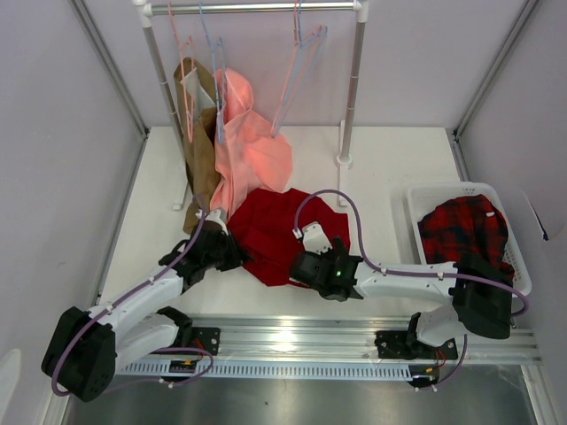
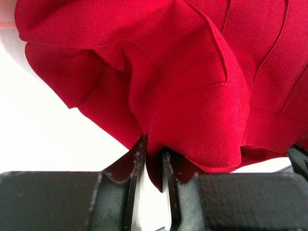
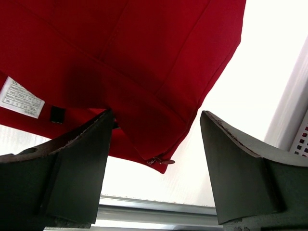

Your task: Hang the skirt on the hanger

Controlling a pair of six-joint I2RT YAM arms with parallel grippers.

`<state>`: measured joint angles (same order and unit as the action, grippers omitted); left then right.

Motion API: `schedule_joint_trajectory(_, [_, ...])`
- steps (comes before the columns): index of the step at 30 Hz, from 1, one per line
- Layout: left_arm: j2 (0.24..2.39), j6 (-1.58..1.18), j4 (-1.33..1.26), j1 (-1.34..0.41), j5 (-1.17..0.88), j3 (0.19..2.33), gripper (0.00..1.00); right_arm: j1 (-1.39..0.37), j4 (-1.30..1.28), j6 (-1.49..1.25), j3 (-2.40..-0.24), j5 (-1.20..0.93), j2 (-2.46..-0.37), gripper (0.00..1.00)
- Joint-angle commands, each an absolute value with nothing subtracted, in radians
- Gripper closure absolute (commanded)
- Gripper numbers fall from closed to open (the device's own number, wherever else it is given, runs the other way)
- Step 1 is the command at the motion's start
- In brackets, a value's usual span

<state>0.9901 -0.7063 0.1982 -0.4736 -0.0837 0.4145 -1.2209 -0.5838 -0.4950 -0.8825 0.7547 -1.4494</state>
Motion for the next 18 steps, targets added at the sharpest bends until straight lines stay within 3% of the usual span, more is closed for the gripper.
schedule_joint_trajectory(1, [0.977,-0.689,0.19,-0.479,-0.077,0.456,0.79,-1.244,-0.548,-0.477,-0.865,0.815,-1.425,0.23])
schedule_joint_trajectory(18, [0.962,-0.69,0.212,-0.479,-0.068,0.465,0.78,-1.305,-0.623,-0.568,-0.85,0.914,-1.457,0.21])
